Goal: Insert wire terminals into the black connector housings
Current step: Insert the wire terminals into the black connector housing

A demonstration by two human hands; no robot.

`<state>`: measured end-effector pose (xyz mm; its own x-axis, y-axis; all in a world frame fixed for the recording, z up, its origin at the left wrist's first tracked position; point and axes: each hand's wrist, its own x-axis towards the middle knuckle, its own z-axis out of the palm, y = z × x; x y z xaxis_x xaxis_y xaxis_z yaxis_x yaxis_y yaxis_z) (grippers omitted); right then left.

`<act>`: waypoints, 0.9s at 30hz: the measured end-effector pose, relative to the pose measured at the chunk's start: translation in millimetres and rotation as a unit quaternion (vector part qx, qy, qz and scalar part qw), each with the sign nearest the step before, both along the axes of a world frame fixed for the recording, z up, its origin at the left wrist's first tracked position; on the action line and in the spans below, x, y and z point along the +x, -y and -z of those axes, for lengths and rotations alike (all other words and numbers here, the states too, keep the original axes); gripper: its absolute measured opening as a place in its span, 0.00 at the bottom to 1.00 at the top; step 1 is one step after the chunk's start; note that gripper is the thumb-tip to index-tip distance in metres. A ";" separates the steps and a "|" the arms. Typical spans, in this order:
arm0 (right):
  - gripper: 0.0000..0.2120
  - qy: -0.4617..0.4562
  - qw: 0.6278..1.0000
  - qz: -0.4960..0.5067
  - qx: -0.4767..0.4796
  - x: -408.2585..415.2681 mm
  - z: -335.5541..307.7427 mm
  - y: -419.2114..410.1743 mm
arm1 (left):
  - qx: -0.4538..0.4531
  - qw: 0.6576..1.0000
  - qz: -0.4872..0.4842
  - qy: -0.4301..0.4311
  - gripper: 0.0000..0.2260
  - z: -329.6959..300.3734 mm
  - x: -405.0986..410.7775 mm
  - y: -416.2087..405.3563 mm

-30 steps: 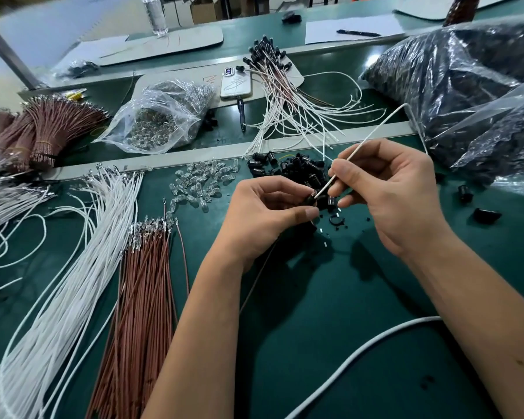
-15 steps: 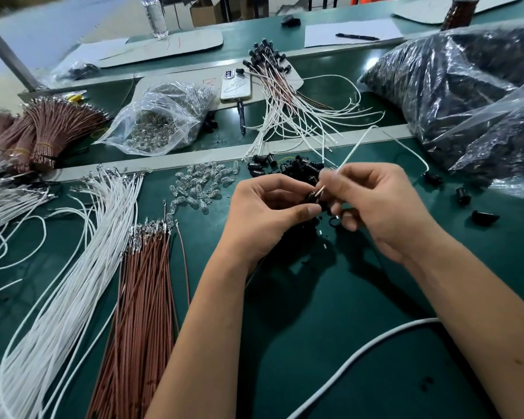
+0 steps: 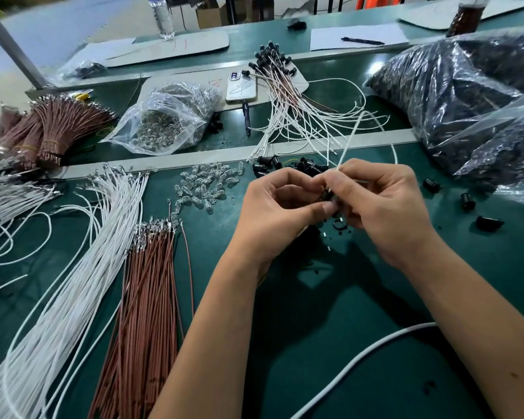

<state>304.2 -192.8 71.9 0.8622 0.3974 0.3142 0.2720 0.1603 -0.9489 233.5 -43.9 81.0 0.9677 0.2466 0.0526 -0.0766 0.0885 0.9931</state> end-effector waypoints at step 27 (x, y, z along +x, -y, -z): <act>0.05 0.073 0.991 0.007 -0.112 -13.9 -6.4 -5.1 | -0.226 0.973 -0.050 0.006 0.12 -6.9 0.1 -7.8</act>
<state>290.4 -187.7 78.4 0.8200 0.4590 0.3418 0.4099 -0.0542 -0.9105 233.6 -36.1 87.9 0.9376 0.3402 -0.0720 -0.1186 0.5075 0.8535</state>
